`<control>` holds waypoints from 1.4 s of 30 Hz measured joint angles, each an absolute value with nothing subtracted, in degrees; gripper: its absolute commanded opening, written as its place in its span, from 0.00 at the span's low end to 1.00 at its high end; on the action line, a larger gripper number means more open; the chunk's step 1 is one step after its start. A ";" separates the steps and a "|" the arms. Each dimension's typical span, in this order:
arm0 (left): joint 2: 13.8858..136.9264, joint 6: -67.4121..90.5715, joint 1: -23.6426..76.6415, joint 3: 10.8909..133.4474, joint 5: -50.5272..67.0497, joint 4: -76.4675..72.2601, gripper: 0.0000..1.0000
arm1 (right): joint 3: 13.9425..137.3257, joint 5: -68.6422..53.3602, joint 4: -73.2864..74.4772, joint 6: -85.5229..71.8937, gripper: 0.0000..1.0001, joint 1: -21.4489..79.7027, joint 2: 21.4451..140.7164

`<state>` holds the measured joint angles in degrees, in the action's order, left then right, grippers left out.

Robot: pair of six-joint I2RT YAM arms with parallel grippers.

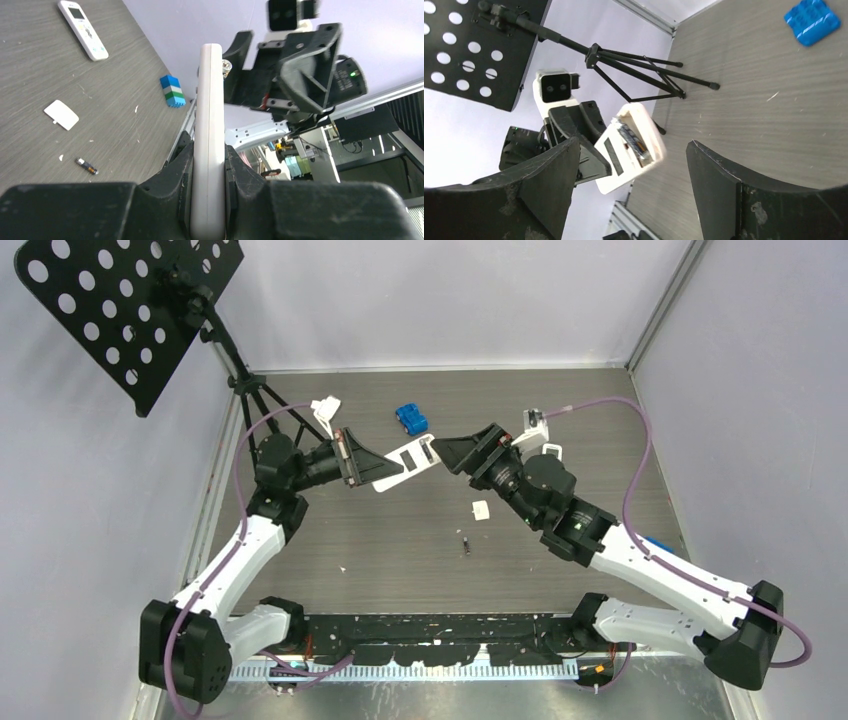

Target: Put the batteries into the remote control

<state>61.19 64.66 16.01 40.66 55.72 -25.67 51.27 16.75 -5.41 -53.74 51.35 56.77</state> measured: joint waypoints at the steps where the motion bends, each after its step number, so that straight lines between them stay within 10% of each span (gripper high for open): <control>1: 60.88 65.01 16.01 40.58 55.11 -26.30 0.00 | 50.41 16.93 -5.93 -56.16 0.83 51.29 57.08; 17: 60.14 68.97 16.01 38.02 52.16 -33.23 0.00 | 50.92 15.57 -14.70 -69.84 0.76 51.27 65.47; 42: 60.80 76.12 16.01 38.00 53.12 -36.75 0.00 | 54.02 13.85 -14.59 -69.76 0.22 50.04 68.29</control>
<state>60.80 76.12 16.01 38.00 53.12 -36.75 54.02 13.85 -14.59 -69.76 50.04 68.29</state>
